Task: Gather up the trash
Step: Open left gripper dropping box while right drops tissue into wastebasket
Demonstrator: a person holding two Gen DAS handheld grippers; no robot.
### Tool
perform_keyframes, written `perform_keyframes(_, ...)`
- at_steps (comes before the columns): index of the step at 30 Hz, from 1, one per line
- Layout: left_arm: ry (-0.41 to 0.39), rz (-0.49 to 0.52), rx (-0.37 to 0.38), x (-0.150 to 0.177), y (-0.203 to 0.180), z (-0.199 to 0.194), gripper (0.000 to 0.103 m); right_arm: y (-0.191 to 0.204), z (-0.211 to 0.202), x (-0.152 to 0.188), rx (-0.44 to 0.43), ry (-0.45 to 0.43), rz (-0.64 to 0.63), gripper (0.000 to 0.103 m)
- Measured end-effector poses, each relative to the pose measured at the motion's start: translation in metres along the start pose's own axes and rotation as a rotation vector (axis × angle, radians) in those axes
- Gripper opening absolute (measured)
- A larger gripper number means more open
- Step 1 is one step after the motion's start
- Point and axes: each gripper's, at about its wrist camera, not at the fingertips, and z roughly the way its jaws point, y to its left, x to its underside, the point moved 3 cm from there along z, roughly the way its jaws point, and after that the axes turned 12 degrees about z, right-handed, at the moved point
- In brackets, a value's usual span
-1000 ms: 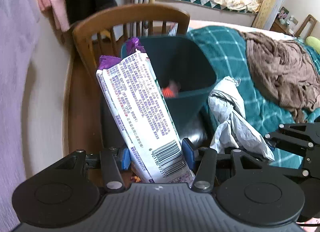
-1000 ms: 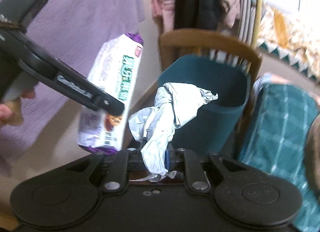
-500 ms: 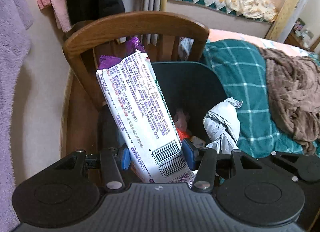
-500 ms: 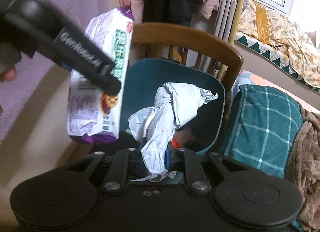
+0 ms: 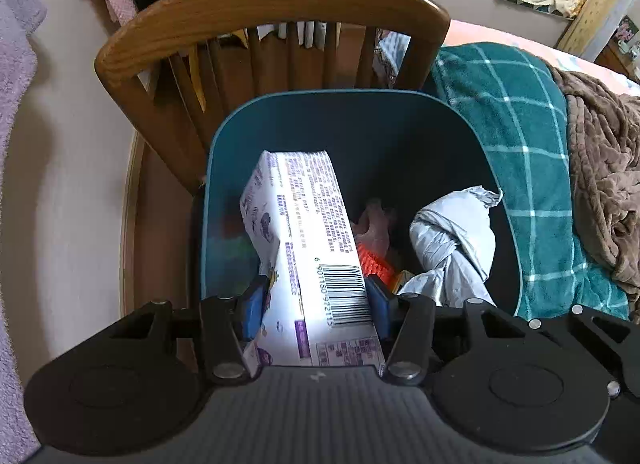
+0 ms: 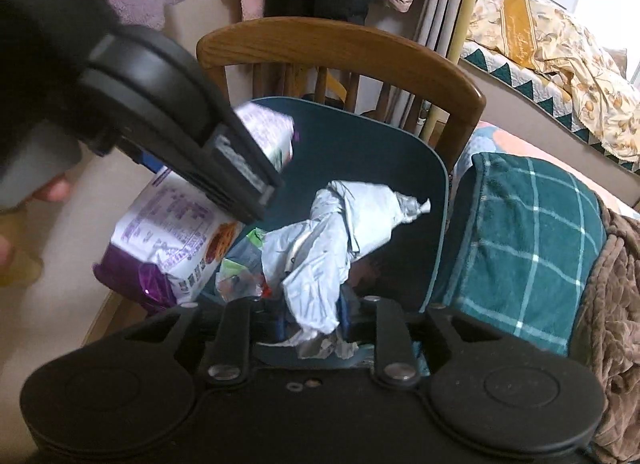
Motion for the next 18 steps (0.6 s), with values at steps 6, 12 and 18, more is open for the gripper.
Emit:
perform_keyframes(6,0.041,-0.035,0.02,0.007,0.006,0.011,0.056,0.001,0.004,0.0,0.005,0.003,-0.002,0.031)
perform_keyframes(12,0.01,-0.051,0.05,0.015,0.009,0.004,0.065,0.004,-0.001,0.004,-0.005,-0.002,-0.007,0.04)
perform_keyframes(18,-0.04,-0.036,0.055,0.03,0.01,-0.021,0.065,0.004,-0.022,0.007,-0.026,-0.035,-0.011,0.047)
